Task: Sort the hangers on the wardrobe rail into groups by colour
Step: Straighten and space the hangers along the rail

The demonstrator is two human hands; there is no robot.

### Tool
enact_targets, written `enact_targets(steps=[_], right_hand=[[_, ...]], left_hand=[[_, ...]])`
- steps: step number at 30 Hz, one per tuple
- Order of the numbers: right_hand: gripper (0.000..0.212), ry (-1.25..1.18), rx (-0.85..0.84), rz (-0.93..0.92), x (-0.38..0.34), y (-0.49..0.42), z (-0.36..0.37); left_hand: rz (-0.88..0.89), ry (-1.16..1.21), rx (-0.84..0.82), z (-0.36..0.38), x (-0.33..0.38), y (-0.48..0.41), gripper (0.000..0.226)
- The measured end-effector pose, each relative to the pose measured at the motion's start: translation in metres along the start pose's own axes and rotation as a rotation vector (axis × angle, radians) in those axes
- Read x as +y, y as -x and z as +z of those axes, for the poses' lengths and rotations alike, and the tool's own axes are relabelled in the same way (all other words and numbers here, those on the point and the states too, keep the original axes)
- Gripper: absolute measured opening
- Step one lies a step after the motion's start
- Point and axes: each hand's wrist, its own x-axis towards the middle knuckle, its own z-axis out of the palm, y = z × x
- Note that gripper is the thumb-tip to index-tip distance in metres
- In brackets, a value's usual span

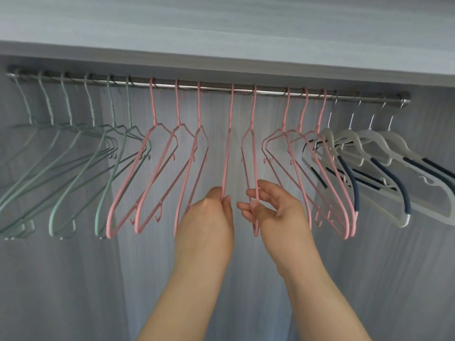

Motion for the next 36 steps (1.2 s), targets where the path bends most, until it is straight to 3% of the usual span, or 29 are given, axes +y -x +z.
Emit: enact_targets(steps=[7, 23, 36], right_hand=[[0.032, -0.023, 0.01, 0.02, 0.001, 0.0, 0.001], [0.037, -0.028, 0.022, 0.037, 0.003, -0.002, 0.009], [0.037, 0.018, -0.014, 0.041, 0.003, -0.001, 0.014]], left_hand=[[0.078, 0.019, 0.141, -0.005, -0.002, -0.002, 0.022], [0.033, -0.094, 0.154, -0.016, -0.01, -0.002, 0.023], [0.106, -0.052, 0.228, -0.025, -0.015, 0.003, 0.016]])
